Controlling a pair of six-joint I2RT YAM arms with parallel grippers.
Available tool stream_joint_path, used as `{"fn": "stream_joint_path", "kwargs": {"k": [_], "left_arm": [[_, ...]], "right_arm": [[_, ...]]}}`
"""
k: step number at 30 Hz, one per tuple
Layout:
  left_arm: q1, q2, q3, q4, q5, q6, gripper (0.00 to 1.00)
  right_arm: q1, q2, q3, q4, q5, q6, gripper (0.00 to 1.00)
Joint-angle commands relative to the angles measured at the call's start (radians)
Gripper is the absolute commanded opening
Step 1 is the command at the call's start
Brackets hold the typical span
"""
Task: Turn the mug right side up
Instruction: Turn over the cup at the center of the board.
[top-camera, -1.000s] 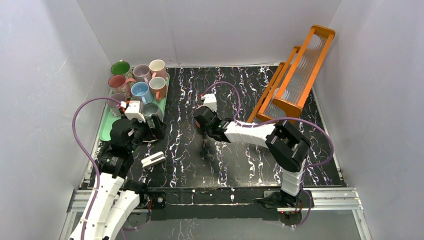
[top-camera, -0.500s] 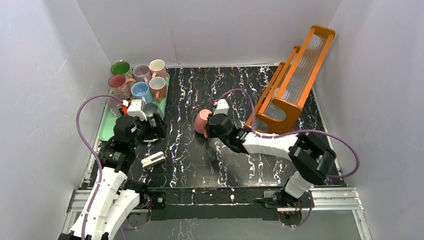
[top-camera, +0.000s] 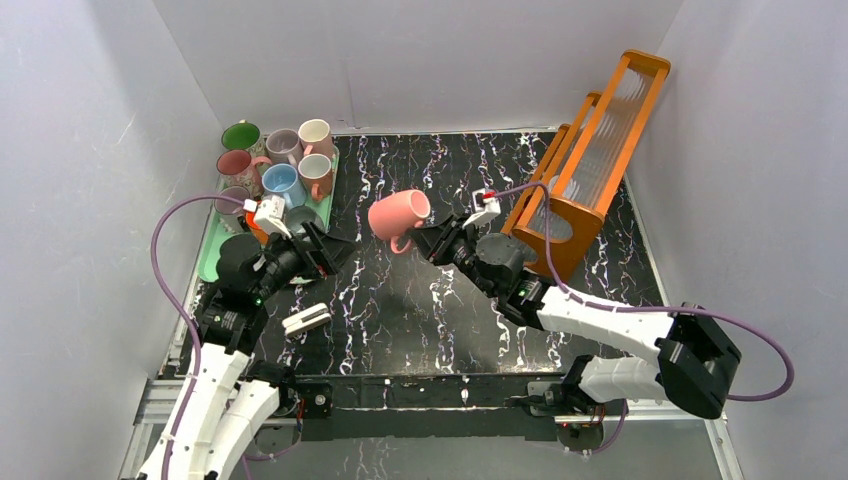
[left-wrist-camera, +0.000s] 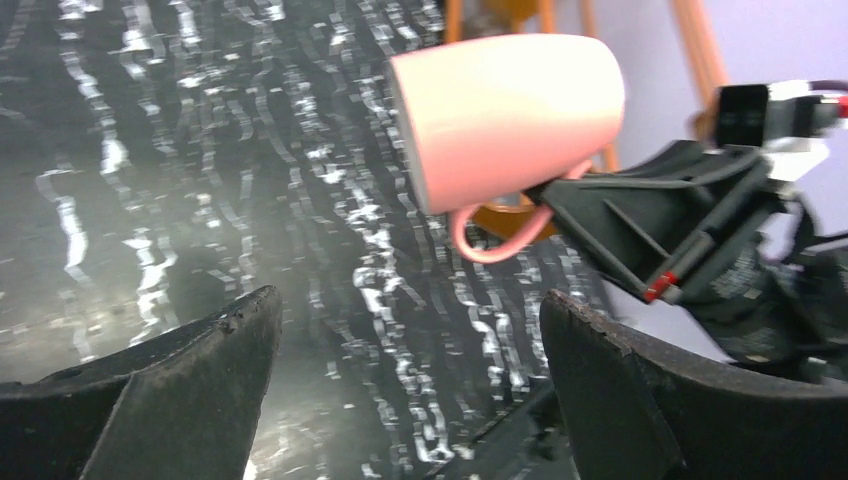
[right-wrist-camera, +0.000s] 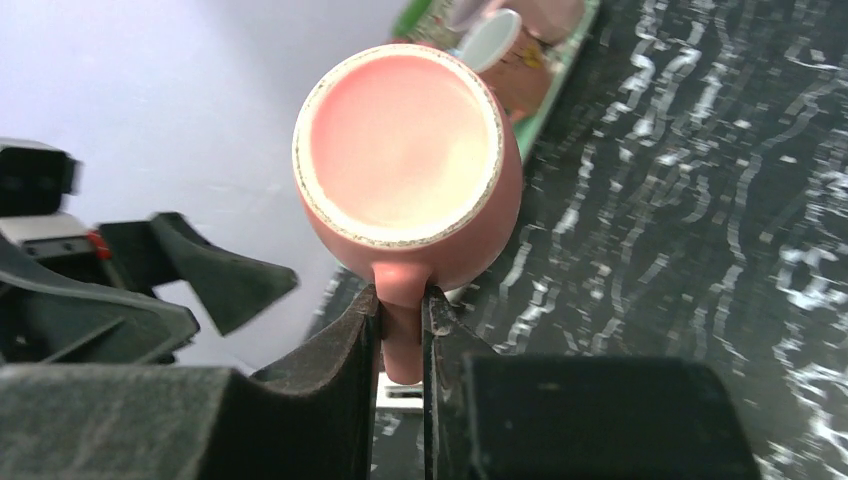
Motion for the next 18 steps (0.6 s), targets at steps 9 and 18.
{"fn": "stream_joint_path", "kwargs": {"k": [9, 18], "left_arm": [[-0.001, -0.057, -0.086, 0.452, 0.257, -0.387, 0.93], [-0.002, -0.009, -0.145, 0.698, 0.279, -0.527, 0.92]], "right_arm": [[0.002, -0.030, 0.104, 0.406, -0.216, 0.169, 0.01], [0.002, 0.010, 0.116, 0.555, -0.261, 0.277, 0.01]]}}
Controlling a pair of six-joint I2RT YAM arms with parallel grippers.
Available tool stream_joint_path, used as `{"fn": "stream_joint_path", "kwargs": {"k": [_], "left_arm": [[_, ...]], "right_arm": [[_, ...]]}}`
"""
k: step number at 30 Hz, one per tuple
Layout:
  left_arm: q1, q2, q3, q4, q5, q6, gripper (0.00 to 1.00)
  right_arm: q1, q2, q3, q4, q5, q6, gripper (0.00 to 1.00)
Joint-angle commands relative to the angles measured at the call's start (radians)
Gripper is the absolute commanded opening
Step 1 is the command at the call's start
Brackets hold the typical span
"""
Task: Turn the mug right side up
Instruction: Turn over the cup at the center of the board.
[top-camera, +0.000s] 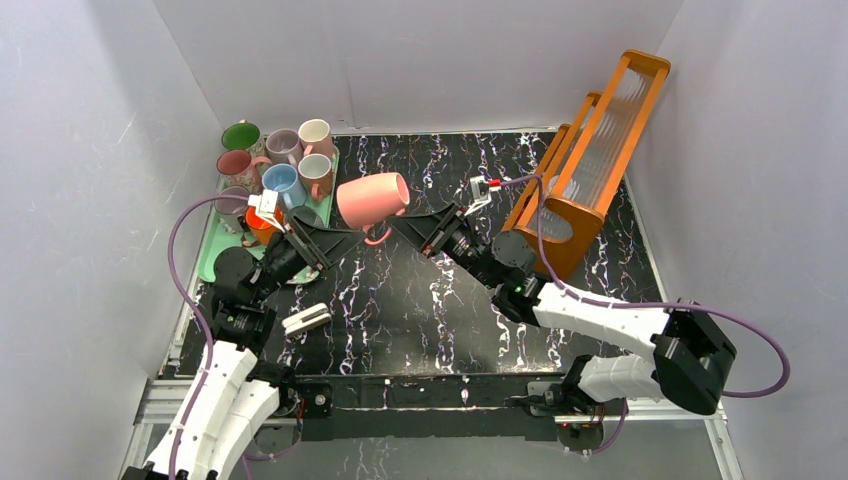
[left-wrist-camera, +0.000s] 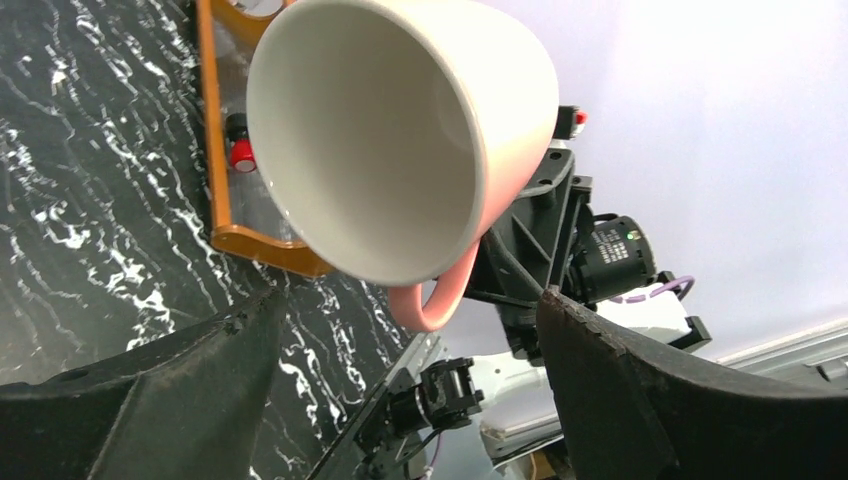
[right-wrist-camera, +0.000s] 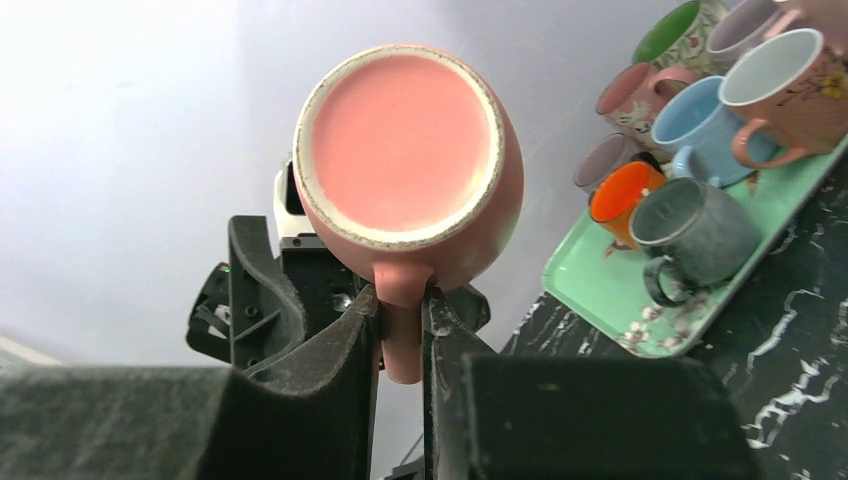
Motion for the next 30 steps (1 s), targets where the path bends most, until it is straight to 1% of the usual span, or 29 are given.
{"fn": "stream_joint_path", "kwargs": {"k": [1, 7, 16, 22, 28, 30], "left_arm": [[-0.002, 0.012, -0.003, 0.177, 0.031, -0.073, 0.90], [-0.003, 0.030, -0.002, 0.260, 0.038, -0.104, 0.80], [-0.002, 0.037, -0.016, 0.289, 0.034, -0.114, 0.66], [-0.003, 0.046, -0.022, 0.307, 0.035, -0.121, 0.50], [-0.003, 0.049, -0.023, 0.311, 0.039, -0.120, 0.45], [-0.003, 0.050, -0.025, 0.311, 0.039, -0.117, 0.41]], "right_arm": [[0.001, 0.008, 0.083, 0.254, -0.051, 0.096, 0.01], [0.007, 0.040, 0.062, 0.346, -0.068, 0.169, 0.01], [0.008, 0.070, 0.083, 0.332, -0.087, 0.185, 0.01], [0.014, 0.106, 0.087, 0.356, -0.088, 0.199, 0.01], [0.018, 0.154, 0.097, 0.362, -0.095, 0.216, 0.01], [0.018, 0.170, 0.103, 0.367, -0.104, 0.221, 0.01]]}}
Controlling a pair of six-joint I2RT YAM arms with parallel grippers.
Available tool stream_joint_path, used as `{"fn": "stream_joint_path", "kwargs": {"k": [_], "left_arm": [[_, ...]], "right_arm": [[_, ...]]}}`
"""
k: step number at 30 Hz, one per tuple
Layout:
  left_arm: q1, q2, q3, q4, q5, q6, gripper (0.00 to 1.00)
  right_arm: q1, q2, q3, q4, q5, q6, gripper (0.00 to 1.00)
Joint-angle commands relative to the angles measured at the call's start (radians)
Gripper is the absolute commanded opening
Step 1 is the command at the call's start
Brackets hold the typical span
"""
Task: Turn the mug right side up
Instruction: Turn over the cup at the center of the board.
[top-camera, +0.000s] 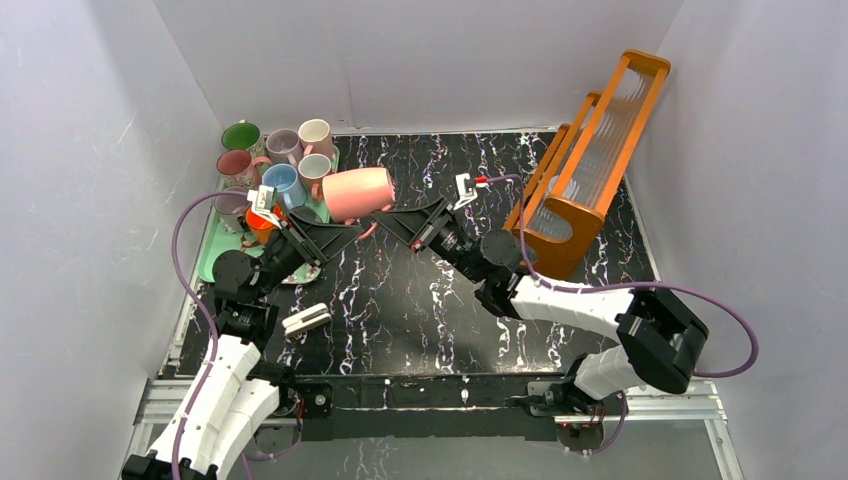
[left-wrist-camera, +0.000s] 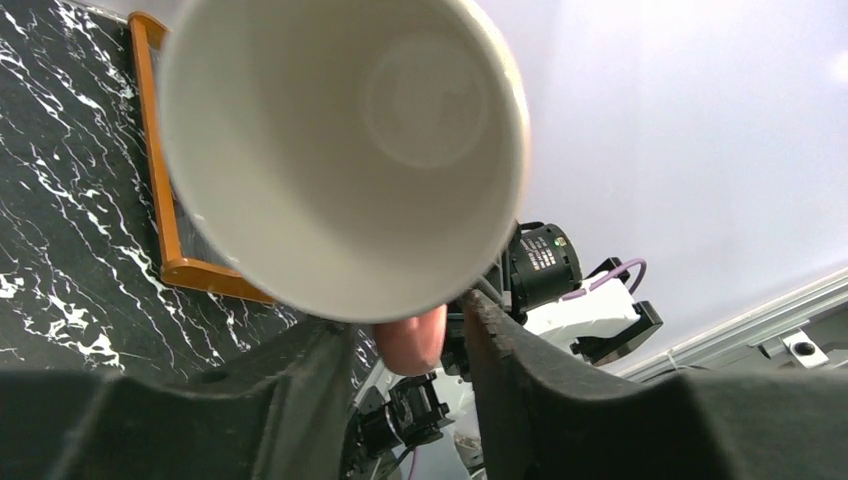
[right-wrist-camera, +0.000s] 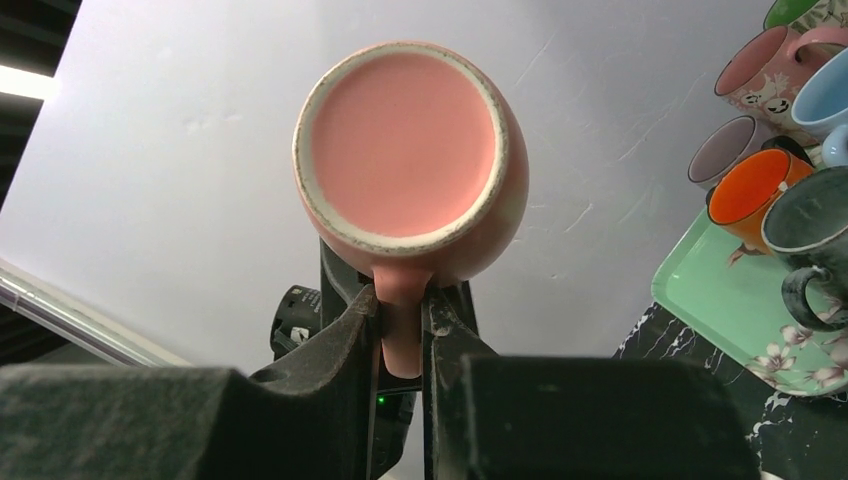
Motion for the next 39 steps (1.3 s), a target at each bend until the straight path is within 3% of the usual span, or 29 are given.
{"fn": "stream_joint_path", "kwargs": {"k": [1, 4, 9, 24, 30, 32, 39], "left_arm": [[-0.003, -0.004, 0.002, 0.061, 0.014, 0.006, 0.36], [-0.004, -0.008, 0.001, 0.061, 0.016, 0.005, 0.19], [-0.004, -0.028, 0.001, 0.062, 0.013, 0.011, 0.00], [-0.003, -0.135, -0.001, -0.061, -0.132, 0.111, 0.00], [-0.002, -0.148, 0.074, -0.277, -0.223, 0.274, 0.00], [-0.003, -0.146, 0.132, -0.405, -0.270, 0.361, 0.00], [-0.003, -0.156, 0.273, -0.770, -0.565, 0.595, 0.00]], "right_arm": [[0.015, 0.024, 0.071, 0.126, -0.040, 0.023, 0.01], [0.016, 0.032, 0.066, 0.130, -0.043, 0.022, 0.01], [0.018, 0.016, 0.049, 0.090, -0.043, -0.013, 0.02], [0.016, -0.152, -0.065, -0.199, 0.073, -0.154, 0.55], [0.015, -0.237, -0.101, -0.313, 0.100, -0.204, 0.79], [0.016, -0.260, -0.105, -0.369, 0.091, -0.226, 0.96], [0.015, -0.357, -0.083, -0.675, 0.115, -0.323, 0.99]]}}
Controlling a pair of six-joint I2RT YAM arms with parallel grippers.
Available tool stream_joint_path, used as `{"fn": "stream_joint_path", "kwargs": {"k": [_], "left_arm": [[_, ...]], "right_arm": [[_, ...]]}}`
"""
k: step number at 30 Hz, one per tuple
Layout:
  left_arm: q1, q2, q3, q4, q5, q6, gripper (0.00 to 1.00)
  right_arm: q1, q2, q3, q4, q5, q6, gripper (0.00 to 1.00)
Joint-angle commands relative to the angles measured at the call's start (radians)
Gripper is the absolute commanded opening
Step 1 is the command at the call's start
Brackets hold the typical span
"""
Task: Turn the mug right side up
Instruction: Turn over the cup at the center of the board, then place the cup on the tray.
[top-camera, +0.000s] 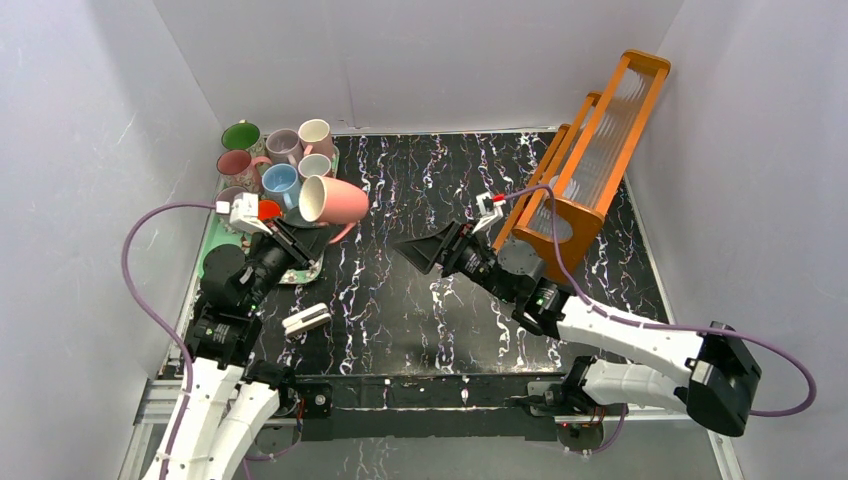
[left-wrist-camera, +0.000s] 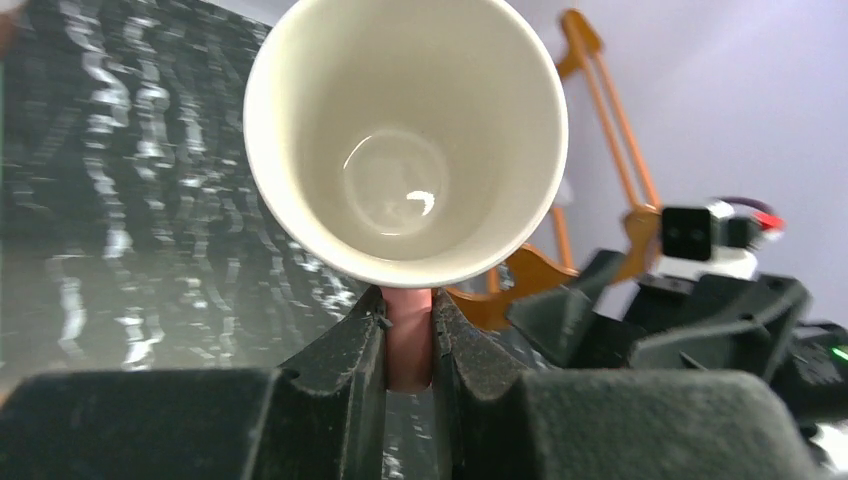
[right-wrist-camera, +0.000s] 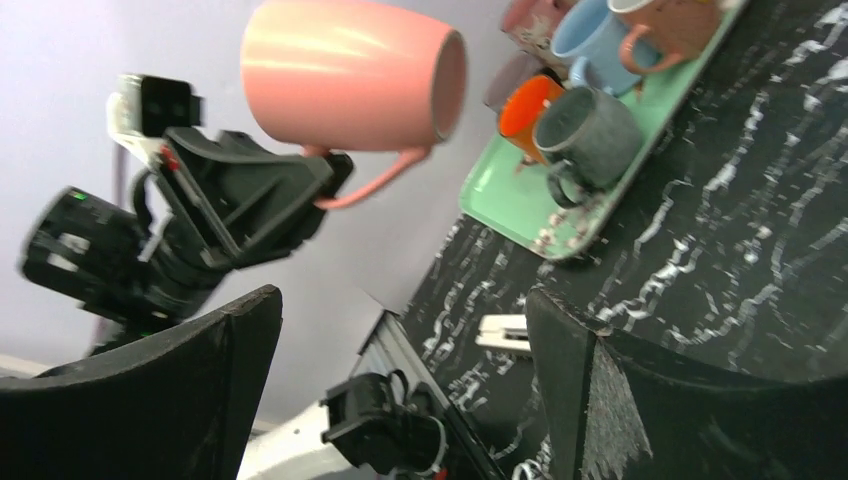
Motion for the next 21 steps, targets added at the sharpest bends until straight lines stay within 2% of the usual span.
{"fn": "stream_joint_path", "kwargs": {"k": [1, 4, 9, 21], "left_arm": [[0.001, -0.034, 0.117, -0.180, -0.281, 0.207, 0.00], [0.002, -0.031, 0.132, -0.256, -0.477, 0.250, 0.00], [0.002, -0.016, 0.124, -0.273, -0.715, 0.281, 0.00], [0.002, 0.179, 0.115, -0.197, -1.066, 0.358, 0.00]], "right_arm": [[-0.001, -0.082, 0.016, -0.213, 0.045, -0.088, 0.99], [0.001, -0.138, -0.009, -0.245, 0.081, -0.096, 0.99], [0.000, -0.204, -0.058, -0.256, 0.132, -0.104, 0.99], [-0.001, -0.287, -0.092, -0.320, 0.165, -0.142, 0.99]]}}
